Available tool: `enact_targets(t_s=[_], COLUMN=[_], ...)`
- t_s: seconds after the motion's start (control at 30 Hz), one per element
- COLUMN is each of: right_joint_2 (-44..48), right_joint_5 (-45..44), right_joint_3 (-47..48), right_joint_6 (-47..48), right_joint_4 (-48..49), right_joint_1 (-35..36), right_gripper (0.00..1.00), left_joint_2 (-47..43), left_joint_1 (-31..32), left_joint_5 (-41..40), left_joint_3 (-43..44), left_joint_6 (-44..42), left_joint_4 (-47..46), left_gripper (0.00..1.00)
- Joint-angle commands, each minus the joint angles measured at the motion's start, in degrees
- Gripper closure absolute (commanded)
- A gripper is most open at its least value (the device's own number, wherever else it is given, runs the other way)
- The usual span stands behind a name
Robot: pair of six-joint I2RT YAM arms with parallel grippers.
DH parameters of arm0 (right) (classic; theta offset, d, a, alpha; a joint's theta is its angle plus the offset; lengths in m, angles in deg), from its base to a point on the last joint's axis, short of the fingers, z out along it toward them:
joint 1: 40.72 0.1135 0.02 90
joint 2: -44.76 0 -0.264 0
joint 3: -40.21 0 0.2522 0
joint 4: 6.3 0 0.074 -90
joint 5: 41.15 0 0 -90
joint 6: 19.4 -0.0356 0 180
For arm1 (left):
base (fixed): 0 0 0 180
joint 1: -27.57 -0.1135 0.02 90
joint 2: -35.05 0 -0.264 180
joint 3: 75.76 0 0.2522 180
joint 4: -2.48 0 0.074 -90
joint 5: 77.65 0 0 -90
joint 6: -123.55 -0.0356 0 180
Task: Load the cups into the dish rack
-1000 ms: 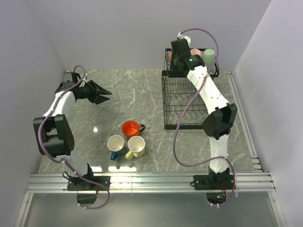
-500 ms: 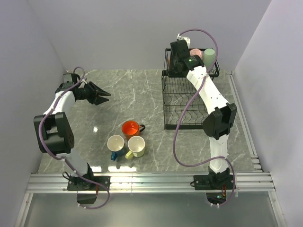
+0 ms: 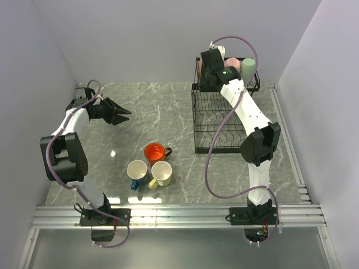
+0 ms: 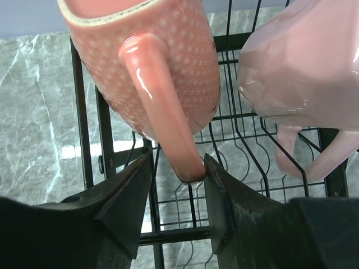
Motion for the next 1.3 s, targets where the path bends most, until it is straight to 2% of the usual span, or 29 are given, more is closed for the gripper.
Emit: enact_targets(t_s=[0.0,0.2,0.67,0.87,1.03,1.2,1.27], right_joint_2=[1.8,4.2,16.2,23.0,29.3,35.1,38.3], right_joint_5=[-1.4,-1.6,-2.2,-3.5,-3.0,-2.0,-1.3], right_joint_3=[-1.8,-3.8,-11.8,-14.6,-19.2,-30.5,-35.4], right_joint_6=[0.0,-1.2,-4.9,-6.0,-6.0,-7.8,-9.8], right_joint_4=[-2.9,-3.8,-5.0,-6.0,-5.8,-4.5,-3.8], right_joint_1=[1.1,3.3,8.7,10.1,10.2,10.1,10.2], right_gripper=[0.49,0.46,0.44,0.44,0.44,0.44,0.44], left_joint_2=[-1.1,-1.6,-2.7,-3.3,-2.5,-0.1,0.1], left_joint_1=[-0.3,-0.2,-0.3,0.0,4.4,13.5,15.0], left_joint_5=[0.2,-1.1,-2.7,-8.0,-13.8,-19.9,-21.1], left_joint_3=[-0.2,-0.4,-1.1,-0.7,1.6,5.1,5.3], left_joint_6=[-1.5,-2.1,-2.9,-6.4,-10.8,-14.0,-15.0], left_joint_4=[-0.3,0.6,1.7,5.6,9.9,14.4,14.9], left_gripper=[0.59,0.59,0.59,0.59,0.59,0.59,0.59])
